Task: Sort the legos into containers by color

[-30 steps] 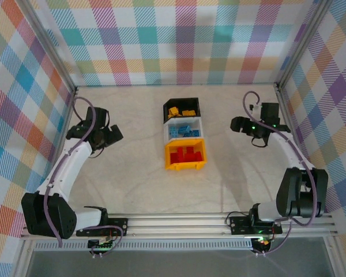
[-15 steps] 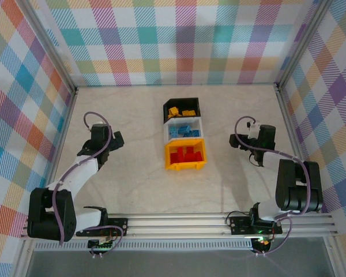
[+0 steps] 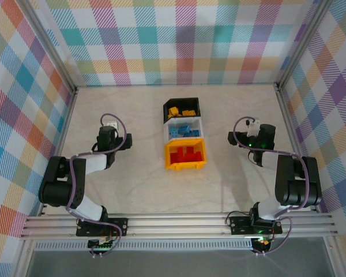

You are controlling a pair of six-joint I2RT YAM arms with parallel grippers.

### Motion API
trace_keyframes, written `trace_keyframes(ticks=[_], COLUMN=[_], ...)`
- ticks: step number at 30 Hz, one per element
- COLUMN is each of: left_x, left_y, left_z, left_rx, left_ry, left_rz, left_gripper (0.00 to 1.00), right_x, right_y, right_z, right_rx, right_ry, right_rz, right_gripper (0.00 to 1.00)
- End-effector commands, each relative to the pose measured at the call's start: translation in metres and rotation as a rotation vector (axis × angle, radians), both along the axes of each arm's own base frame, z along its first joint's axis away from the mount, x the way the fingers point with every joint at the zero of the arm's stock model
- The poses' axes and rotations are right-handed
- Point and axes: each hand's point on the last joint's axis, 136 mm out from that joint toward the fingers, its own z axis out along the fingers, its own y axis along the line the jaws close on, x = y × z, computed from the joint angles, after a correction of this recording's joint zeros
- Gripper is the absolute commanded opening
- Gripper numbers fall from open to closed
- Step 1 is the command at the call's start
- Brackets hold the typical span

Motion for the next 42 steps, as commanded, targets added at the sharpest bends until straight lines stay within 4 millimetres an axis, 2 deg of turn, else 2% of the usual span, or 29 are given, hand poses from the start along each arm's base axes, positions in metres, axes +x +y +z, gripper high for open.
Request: trace_keyframes(ticks=[1,4,5,8,12,18,21,23,42], left_x=[0.006,-0.008,-0.010,-0.002,-0.003,-0.003,-0.003,-0.003,-0.002], left_y=[-0.005,-0.005,-0.001,0.005,0.006,0.006,0.006,0.006,0.006], left_z=[0.018,0.017,0.014,0.012,0.012,0.012,0.012,0.012,0.012], left_rx=[-0.014,-0.024,-0.021,-0.013,-0.012,-0.013,-0.013,-0.013,-0.013], left_ry=[-0.133,-0.246,-0.222,-0.188,-0.191,-0.190,-0.190,-0.191,-0.191], left_rz=[-0.060,-0.065,-0.043,0.000,0.001,0.000,0.000,0.000,0.000], left_gripper=[1.00,1.00,1.00,1.00,1.00,1.00,1.00,1.00,1.00], right_x=[0.010,0.009,0.008,0.005,0.000,-0.012,-0.005,0.001,0.001], right_y=[0.008,0.009,0.010,0.008,0.006,0.007,0.010,-0.004,-0.005], right_z=[0.017,0.017,0.017,0.019,0.025,0.019,0.013,0.011,0.011], right_rx=[-0.005,-0.002,-0.003,-0.010,-0.020,-0.075,-0.098,-0.110,-0.125], right_ry=[-0.067,-0.070,-0.074,-0.098,-0.158,-0.249,-0.209,-0.190,-0.190], right_rz=[0.056,0.065,0.065,0.050,0.039,0.003,0.006,-0.084,-0.104], right_gripper=[0.87,0.87,0.87,0.87,0.88,0.89,0.92,1.00,1.00])
